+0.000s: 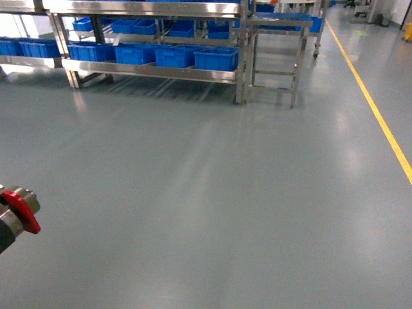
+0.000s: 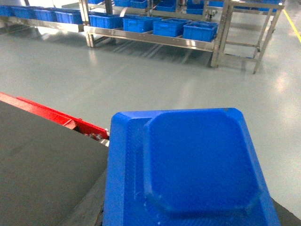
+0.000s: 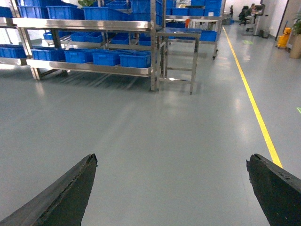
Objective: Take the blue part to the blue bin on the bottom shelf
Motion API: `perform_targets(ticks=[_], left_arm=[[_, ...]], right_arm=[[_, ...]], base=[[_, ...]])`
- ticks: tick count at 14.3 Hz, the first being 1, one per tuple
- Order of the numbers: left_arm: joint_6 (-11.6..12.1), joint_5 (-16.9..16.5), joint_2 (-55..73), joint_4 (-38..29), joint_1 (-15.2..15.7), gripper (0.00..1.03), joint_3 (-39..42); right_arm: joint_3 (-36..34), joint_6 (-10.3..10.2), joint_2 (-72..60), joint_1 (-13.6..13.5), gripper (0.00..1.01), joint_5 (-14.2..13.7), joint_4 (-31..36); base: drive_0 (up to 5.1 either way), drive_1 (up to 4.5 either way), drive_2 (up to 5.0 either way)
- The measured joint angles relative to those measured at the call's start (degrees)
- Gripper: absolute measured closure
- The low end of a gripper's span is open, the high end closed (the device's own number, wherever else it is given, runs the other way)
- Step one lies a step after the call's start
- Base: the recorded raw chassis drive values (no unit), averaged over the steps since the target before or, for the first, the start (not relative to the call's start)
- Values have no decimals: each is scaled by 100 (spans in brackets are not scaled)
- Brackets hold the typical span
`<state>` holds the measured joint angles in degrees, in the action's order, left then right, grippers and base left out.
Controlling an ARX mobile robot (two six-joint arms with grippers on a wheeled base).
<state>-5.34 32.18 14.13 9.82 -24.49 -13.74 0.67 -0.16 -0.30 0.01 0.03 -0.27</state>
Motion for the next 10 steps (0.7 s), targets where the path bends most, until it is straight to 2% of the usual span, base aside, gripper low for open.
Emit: perform_targets(ticks=[10], left_arm=[[0,0,0,2,0,60,0]], right_arm=[[0,0,0,0,3,0,0]], base=[[-160,-160,-160]])
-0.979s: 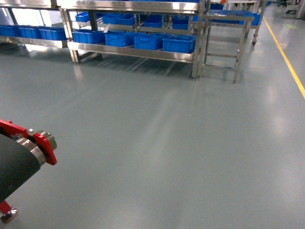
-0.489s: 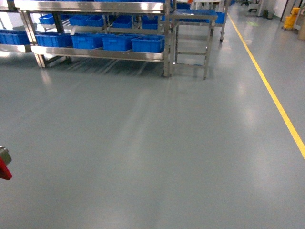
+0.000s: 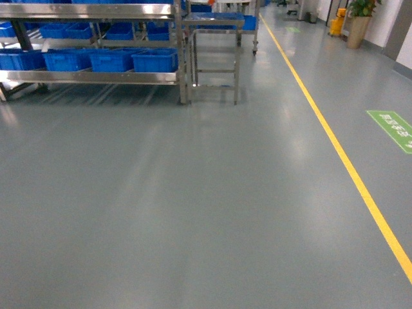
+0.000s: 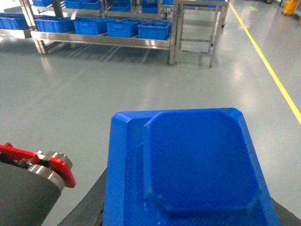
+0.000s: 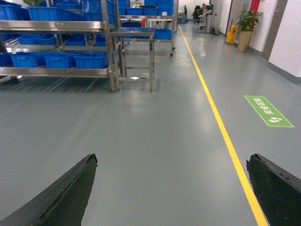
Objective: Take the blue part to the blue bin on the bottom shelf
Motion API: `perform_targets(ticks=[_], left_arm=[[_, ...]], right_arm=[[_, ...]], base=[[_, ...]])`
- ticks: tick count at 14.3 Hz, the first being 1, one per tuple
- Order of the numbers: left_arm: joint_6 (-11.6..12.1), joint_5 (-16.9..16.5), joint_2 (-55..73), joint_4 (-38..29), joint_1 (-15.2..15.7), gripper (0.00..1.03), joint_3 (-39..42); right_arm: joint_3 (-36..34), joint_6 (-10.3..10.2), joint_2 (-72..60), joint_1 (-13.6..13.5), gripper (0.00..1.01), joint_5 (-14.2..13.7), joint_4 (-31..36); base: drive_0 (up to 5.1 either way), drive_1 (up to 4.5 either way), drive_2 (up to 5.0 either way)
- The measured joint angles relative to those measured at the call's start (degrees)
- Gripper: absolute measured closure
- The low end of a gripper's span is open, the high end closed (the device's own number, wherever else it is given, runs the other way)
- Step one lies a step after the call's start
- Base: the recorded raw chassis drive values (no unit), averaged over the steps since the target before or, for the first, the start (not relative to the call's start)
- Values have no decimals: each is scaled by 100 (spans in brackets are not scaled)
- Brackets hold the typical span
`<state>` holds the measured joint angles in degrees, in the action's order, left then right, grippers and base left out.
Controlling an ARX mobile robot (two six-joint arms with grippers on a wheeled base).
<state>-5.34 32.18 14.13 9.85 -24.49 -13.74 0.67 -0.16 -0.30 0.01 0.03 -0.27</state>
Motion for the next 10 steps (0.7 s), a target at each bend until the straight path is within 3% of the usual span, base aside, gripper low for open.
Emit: perform_targets(ticks=[1,10], left_arm=[[0,0,0,-2,0,60,0],[0,-13,-2,-13,2,60,2]], right_arm=[[0,0,0,0,3,-2,0],[0,2,0,0,3,-2,0]], base=[[-27,66,-119],[5,411,-401]])
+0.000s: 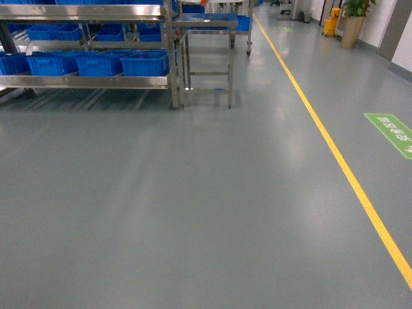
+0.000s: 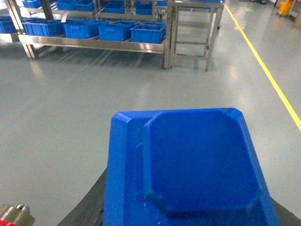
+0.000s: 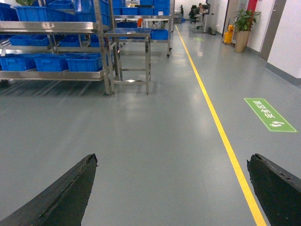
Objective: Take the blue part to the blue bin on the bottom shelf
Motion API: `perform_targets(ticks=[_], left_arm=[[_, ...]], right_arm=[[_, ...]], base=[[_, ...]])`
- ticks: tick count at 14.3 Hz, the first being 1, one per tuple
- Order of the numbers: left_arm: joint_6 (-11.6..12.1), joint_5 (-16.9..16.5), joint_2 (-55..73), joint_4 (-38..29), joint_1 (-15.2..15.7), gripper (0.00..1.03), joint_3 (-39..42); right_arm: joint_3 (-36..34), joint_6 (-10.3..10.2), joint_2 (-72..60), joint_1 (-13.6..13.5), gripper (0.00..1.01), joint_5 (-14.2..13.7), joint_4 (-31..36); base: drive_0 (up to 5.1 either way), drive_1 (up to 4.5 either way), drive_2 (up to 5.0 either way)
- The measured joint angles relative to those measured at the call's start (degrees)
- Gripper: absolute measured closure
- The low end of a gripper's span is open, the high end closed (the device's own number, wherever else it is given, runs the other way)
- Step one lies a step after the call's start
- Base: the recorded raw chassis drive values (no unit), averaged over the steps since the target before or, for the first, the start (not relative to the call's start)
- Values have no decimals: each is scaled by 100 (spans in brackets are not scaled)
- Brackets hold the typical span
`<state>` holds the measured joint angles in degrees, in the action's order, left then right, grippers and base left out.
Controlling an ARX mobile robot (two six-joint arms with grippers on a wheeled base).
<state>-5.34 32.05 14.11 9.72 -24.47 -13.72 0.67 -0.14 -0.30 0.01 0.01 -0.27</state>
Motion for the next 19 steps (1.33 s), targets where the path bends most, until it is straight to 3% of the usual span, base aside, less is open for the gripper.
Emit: perform_targets(ticks=[19], left_arm=[[0,13,2,-2,0,60,4]], right_arm=[[0,-2,0,0,3,0,17]], base=[[0,405,-404]])
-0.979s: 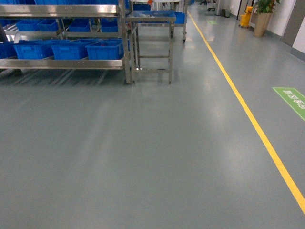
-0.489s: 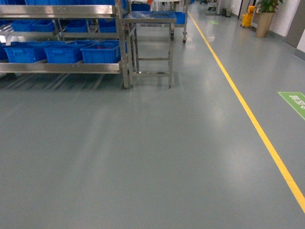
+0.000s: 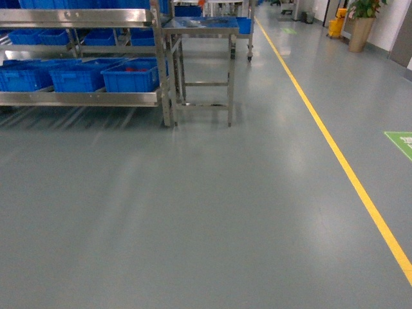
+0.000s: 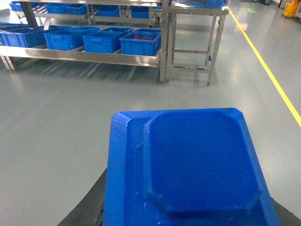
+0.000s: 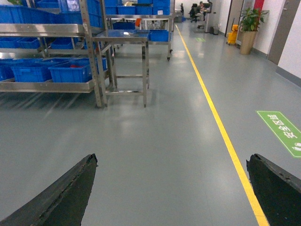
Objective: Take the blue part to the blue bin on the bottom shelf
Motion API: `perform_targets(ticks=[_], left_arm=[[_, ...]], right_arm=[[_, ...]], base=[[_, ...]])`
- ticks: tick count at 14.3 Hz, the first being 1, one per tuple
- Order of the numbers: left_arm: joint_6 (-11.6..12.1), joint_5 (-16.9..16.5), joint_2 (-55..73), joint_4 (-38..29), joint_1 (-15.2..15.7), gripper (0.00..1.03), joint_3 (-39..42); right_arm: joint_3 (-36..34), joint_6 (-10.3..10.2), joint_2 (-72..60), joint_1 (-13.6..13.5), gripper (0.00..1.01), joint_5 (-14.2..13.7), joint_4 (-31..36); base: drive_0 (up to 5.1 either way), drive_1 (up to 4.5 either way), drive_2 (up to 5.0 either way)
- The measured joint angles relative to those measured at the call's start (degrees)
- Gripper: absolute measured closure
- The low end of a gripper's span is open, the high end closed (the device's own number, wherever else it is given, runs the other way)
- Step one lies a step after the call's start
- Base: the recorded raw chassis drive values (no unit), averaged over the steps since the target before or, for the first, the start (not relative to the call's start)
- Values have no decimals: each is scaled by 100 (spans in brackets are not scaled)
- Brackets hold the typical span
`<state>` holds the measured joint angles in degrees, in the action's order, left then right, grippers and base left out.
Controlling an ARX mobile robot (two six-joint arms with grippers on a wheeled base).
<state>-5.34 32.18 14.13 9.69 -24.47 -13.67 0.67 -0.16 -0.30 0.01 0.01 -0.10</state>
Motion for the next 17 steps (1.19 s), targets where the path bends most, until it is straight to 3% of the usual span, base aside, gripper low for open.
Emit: perform_targets(ticks=[17], left_arm=[[0,2,0,11,2,60,7]], right_arm=[[0,2,0,0,3,0,-9]], base=[[2,407,-402]])
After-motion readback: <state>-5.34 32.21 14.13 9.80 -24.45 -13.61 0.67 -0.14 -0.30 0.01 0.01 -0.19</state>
